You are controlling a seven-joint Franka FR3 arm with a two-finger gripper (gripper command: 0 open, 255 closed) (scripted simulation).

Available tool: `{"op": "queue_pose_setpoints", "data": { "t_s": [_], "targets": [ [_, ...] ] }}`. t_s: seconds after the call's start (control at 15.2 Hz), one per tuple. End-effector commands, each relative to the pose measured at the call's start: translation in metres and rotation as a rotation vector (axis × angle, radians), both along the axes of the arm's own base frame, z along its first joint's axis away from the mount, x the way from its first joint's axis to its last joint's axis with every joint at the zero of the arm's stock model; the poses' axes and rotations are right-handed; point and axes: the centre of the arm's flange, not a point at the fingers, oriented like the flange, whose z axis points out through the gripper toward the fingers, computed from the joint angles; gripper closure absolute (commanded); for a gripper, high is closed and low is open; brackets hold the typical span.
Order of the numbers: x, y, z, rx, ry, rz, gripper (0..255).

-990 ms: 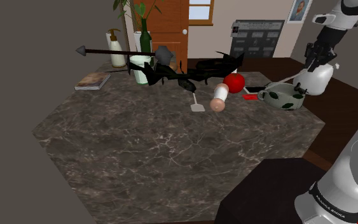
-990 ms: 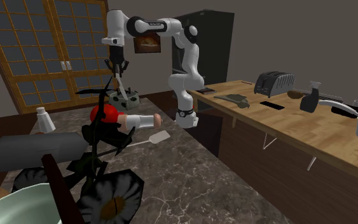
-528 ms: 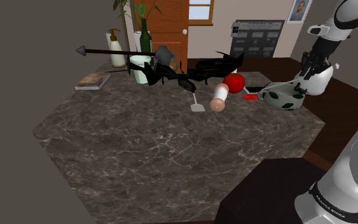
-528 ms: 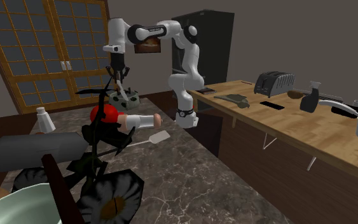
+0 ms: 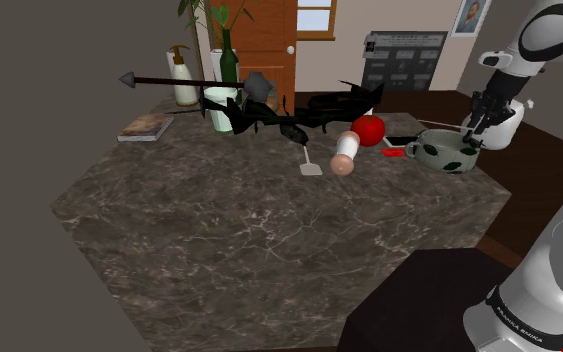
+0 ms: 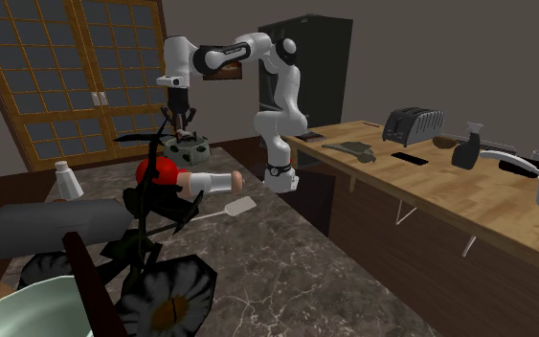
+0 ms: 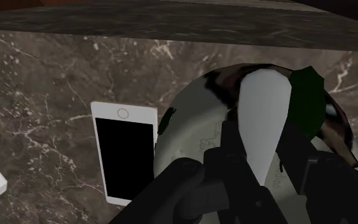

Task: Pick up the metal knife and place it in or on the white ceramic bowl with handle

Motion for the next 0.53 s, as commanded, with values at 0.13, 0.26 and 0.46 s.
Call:
{"op": "queue_pose_setpoints", "data": {
  "t_s": [0.13, 0.26, 0.46],
  "targets": [
    [0.0000, 0.0000, -0.0005, 0.000, 0.000, 0.000, 255],
    [0.0000, 0.0000, -0.0005, 0.000, 0.000, 0.000, 0],
    [0.0000, 0.0000, -0.0005, 0.000, 0.000, 0.000, 0]
  ]
}}
